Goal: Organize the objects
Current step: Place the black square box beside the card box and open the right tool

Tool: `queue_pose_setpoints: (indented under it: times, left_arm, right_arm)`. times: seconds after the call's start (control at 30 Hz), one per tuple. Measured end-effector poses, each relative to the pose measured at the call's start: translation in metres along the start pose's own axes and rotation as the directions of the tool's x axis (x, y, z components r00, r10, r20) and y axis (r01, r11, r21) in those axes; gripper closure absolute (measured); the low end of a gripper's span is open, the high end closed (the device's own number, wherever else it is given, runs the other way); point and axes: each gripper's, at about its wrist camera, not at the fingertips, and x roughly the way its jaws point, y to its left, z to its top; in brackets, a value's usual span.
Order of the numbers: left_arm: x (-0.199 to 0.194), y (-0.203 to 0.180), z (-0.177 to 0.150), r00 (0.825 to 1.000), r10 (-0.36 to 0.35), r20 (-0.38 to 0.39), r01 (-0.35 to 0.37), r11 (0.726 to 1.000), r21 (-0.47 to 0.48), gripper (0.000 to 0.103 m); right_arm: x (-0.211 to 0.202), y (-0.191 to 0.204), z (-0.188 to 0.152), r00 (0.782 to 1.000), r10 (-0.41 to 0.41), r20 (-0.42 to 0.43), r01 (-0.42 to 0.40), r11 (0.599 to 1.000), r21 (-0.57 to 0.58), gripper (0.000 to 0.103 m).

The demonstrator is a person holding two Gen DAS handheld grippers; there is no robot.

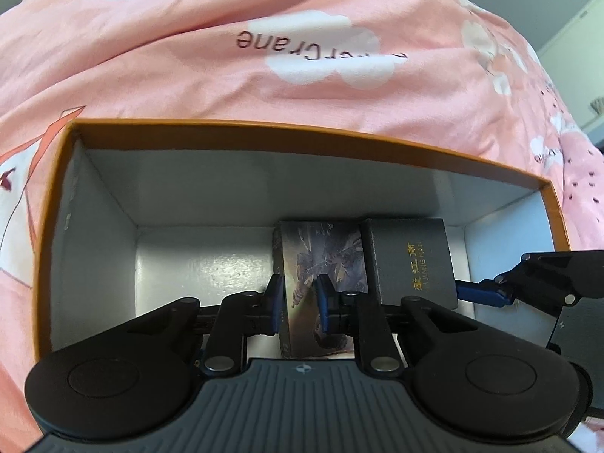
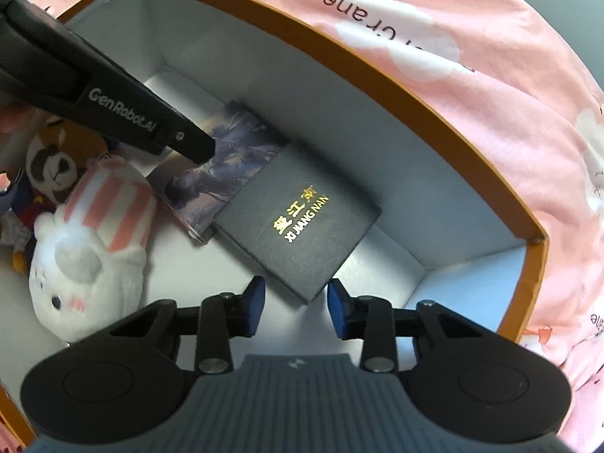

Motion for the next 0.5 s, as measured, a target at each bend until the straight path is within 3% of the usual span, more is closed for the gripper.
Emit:
queue_pose_setpoints:
  times: [0.13, 0.33, 0.5]
  left_arm:
    - [-0.0027, 0.0089, 0.0009, 1.000, 0.010, 0.020, -0.009, 0.999, -0.040, 0.082]
    - [-0.0010, 0.0073, 0.0013, 1.000, 0.005, 0.022, -0.004, 0.999, -0.038, 0.082]
    - [-0.0071, 0.0081, -0.0015, 0.999, -0.017, 0.038, 0.019, 0.999, -0.040, 0.082]
  right_arm:
    - [-0.0019, -0.0034, 0.0034, 0.999, 0.036, 0.034, -0.037, 0.999, 0.020, 0.069]
    - [0.0011, -0.0062, 0.0034, 0.999, 0.024, 0.022, -0.025, 0.999, 0.030, 0.069]
    - [-0.0039, -0.0090, -0.0012, 0.999, 0.034, 0.035, -0.036, 0.998, 0.050, 0.060]
